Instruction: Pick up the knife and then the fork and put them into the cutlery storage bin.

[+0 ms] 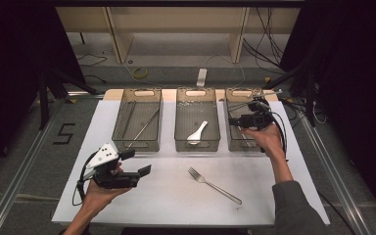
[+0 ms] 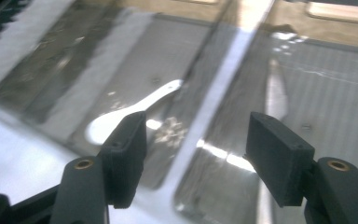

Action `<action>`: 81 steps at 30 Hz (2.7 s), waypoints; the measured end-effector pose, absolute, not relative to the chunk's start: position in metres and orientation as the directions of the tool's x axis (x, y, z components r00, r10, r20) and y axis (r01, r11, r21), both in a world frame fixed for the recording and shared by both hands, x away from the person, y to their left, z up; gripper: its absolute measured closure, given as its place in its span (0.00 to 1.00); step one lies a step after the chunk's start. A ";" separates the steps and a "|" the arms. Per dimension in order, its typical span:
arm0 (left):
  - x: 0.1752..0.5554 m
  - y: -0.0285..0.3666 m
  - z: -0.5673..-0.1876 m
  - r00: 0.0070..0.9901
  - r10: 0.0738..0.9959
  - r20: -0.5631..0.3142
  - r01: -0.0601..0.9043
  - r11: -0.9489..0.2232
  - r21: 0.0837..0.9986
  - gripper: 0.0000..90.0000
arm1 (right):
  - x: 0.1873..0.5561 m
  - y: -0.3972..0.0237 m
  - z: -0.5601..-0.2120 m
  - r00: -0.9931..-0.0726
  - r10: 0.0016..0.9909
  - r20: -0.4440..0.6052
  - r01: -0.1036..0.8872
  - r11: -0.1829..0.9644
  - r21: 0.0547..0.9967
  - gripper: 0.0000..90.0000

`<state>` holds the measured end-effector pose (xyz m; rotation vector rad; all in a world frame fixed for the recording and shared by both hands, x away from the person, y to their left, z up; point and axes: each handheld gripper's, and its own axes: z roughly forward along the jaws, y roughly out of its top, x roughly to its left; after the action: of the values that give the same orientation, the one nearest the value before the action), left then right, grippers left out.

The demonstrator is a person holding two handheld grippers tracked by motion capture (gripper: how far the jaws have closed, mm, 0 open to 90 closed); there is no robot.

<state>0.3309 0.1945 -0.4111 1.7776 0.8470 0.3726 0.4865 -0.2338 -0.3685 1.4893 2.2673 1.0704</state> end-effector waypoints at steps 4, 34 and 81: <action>0.331 0.194 -0.411 0.694 0.703 -0.154 0.365 -0.160 0.917 0.18 | 0.470 -0.229 -0.364 -0.505 0.845 0.175 0.680 0.264 0.684 0.40; 0.330 0.194 -0.411 0.694 0.704 -0.151 0.363 -0.161 0.918 0.18 | 0.383 -0.191 -0.404 -0.709 0.696 0.117 0.637 0.559 0.531 0.39; 0.330 0.195 -0.411 0.699 0.700 -0.148 0.362 -0.167 0.917 0.18 | 0.372 -0.157 -0.452 -0.793 0.605 0.078 0.597 0.743 0.301 0.72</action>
<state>0.3304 0.1946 -0.4110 1.7785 0.8441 0.3727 0.3721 -0.1570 -0.4519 1.0031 2.9105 0.4902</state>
